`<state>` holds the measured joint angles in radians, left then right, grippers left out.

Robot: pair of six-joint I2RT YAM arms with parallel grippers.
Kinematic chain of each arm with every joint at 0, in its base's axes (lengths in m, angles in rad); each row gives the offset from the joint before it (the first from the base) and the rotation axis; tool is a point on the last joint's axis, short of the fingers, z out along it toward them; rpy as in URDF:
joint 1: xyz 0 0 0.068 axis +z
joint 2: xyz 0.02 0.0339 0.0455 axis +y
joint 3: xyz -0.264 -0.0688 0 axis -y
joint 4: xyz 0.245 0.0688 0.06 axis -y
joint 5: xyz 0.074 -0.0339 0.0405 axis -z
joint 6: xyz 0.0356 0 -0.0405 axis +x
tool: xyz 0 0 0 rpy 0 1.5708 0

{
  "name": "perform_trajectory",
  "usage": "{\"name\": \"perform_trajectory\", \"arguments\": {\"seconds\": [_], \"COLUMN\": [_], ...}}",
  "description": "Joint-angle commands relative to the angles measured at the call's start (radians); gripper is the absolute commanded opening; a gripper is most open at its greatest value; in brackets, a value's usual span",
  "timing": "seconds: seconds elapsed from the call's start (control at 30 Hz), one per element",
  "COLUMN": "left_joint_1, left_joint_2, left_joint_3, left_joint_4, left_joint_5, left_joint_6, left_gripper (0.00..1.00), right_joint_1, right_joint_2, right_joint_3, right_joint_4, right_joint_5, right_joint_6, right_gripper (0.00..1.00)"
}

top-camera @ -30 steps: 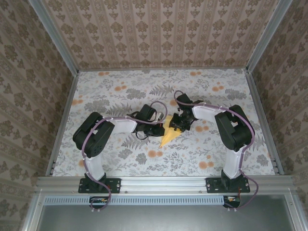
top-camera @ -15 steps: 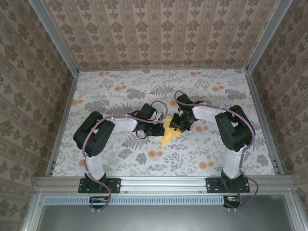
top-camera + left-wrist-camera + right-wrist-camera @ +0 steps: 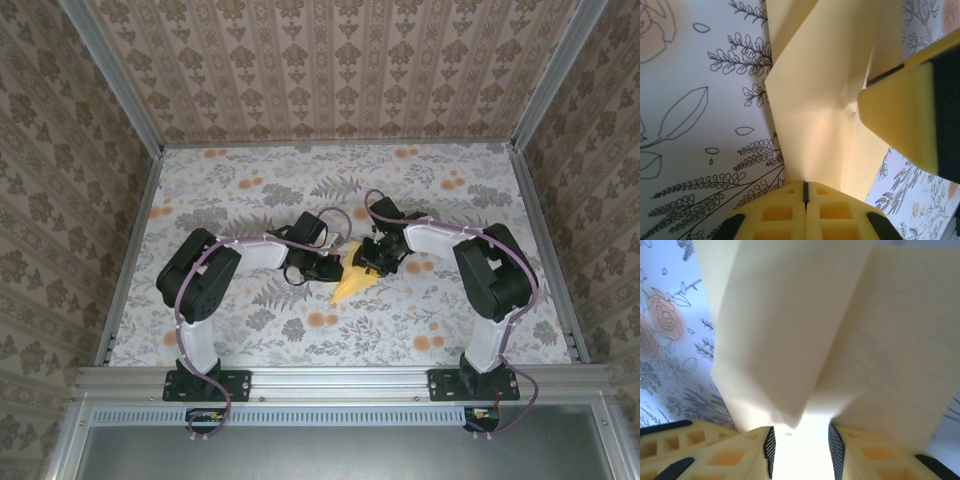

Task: Fold a paper plane with a square sheet of paper (pick it up from the middle)
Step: Fourth fold the wing at the center of the table.

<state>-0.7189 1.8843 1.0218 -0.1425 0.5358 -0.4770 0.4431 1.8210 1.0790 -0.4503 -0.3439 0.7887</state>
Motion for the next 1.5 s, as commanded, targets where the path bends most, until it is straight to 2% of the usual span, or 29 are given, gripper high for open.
{"name": "perform_trajectory", "arguments": {"seconds": [0.0, 0.17, 0.33, 0.43, 0.7, 1.07, 1.23, 1.47], "left_joint_1": [0.005, 0.004, 0.004, 0.005, 0.004, 0.005, 0.004, -0.042], "left_joint_2": [0.042, 0.045, 0.044, 0.044, 0.045, -0.036, -0.121, -0.196], "left_joint_3": [-0.005, -0.006, -0.007, -0.008, -0.002, 0.024, 0.007, -0.064], "left_joint_4": [-0.103, -0.097, -0.094, -0.092, -0.086, -0.085, -0.043, 0.024], "left_joint_5": [-0.011, -0.005, -0.001, 0.001, 0.009, -0.011, -0.056, -0.066], "left_joint_6": [0.038, 0.039, 0.039, 0.038, 0.037, 0.011, -0.058, -0.133], "left_gripper": [0.0, 0.0, 0.0, 0.0, 0.0, 0.0, 0.1, 0.14], "right_joint_1": [-0.02, -0.018, -0.014, -0.011, -0.004, -0.012, -0.014, -0.014], "right_joint_2": [-0.087, -0.12, -0.086, -0.05, 0.043, 0.074, 0.076, 0.063], "right_joint_3": [-0.018, -0.02, -0.026, -0.016, 0.005, -0.045, -0.06, -0.056], "right_joint_4": [-0.018, 0.049, 0.126, 0.147, 0.17, 0.136, 0.139, 0.148], "right_joint_5": [0.002, -0.085, -0.145, -0.164, -0.177, -0.072, -0.054, -0.058], "right_joint_6": [-0.001, -0.031, -0.034, -0.039, -0.045, -0.035, -0.019, -0.011], "right_gripper": [0.4, 0.34, 0.18, 0.11, 0.08, 0.07, 0.07, 0.08]}}
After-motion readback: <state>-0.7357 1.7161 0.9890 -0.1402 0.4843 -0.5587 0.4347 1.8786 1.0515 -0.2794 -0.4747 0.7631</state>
